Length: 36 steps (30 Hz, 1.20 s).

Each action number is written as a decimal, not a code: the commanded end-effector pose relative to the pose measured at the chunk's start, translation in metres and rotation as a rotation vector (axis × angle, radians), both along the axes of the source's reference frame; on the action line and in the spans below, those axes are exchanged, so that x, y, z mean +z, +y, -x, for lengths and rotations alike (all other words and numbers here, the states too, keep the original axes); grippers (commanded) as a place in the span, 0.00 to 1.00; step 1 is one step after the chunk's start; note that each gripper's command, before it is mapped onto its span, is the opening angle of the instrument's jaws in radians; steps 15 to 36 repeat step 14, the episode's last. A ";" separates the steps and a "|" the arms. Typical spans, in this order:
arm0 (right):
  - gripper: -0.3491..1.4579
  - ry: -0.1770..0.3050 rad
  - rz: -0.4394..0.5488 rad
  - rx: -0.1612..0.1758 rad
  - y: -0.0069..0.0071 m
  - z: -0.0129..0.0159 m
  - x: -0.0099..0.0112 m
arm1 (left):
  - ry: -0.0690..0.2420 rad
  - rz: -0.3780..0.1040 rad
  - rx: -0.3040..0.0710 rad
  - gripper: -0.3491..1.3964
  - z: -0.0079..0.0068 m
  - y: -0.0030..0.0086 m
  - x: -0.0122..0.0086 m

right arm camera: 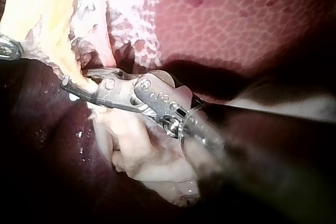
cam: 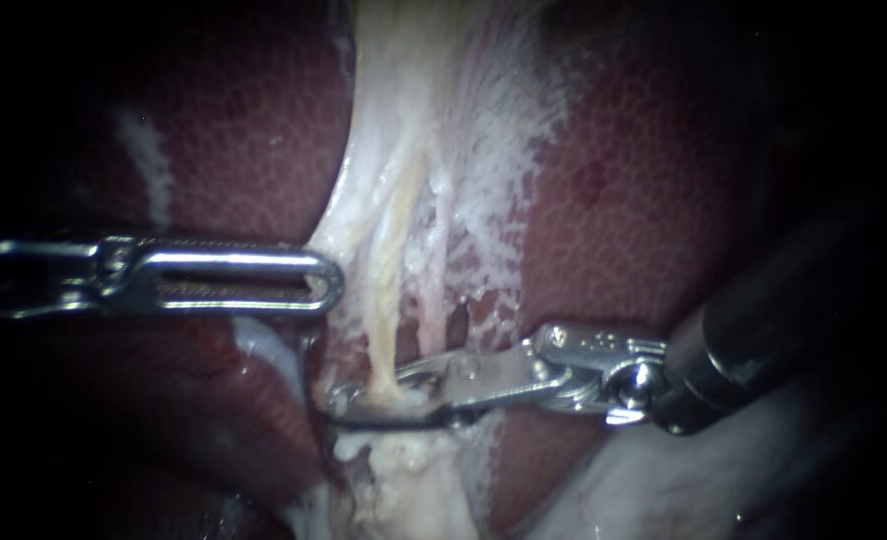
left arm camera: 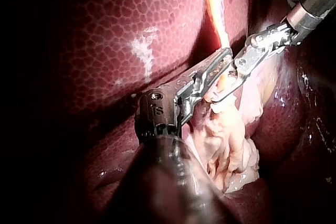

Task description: Clipping second clip left tube

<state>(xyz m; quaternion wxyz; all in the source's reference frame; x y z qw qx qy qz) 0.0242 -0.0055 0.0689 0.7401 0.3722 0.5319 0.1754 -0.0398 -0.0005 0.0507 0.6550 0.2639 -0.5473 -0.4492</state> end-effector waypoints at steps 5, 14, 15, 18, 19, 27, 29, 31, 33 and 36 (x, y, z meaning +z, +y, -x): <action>0.00 0.002 0.001 0.000 -0.0002 -0.0001 -0.0001 | 0.000 0.000 0.000 0.00 0.0000 0.0000 0.0000; 0.00 0.000 0.002 0.002 -0.0003 -0.0002 -0.0001 | 0.000 0.000 -0.001 0.00 0.0001 0.0000 0.0000; 0.00 0.000 0.002 0.002 -0.0003 -0.0002 -0.0001 | 0.000 0.000 -0.001 0.00 0.0001 0.0000 0.0000; 0.00 0.000 0.002 0.002 -0.0003 -0.0002 -0.0001 | 0.000 0.000 -0.001 0.00 0.0001 0.0000 0.0000; 0.00 0.000 0.002 0.002 -0.0003 -0.0002 -0.0001 | 0.000 0.000 -0.001 0.00 0.0001 0.0000 0.0000; 0.00 0.000 0.002 0.002 -0.0003 -0.0002 -0.0001 | 0.000 0.000 -0.001 0.00 0.0001 0.0000 0.0000; 0.00 0.000 0.002 0.002 -0.0003 -0.0002 -0.0001 | 0.000 0.000 -0.001 0.00 0.0001 0.0000 0.0000; 0.00 0.000 0.002 0.002 -0.0003 -0.0002 -0.0001 | 0.000 0.000 -0.001 0.00 0.0001 0.0000 0.0000; 0.00 0.000 0.002 0.002 -0.0003 -0.0002 -0.0001 | 0.000 0.000 -0.001 0.00 0.0001 0.0000 0.0000; 0.00 0.000 0.002 0.002 -0.0003 -0.0002 -0.0001 | 0.000 0.000 -0.001 0.00 0.0001 0.0000 0.0000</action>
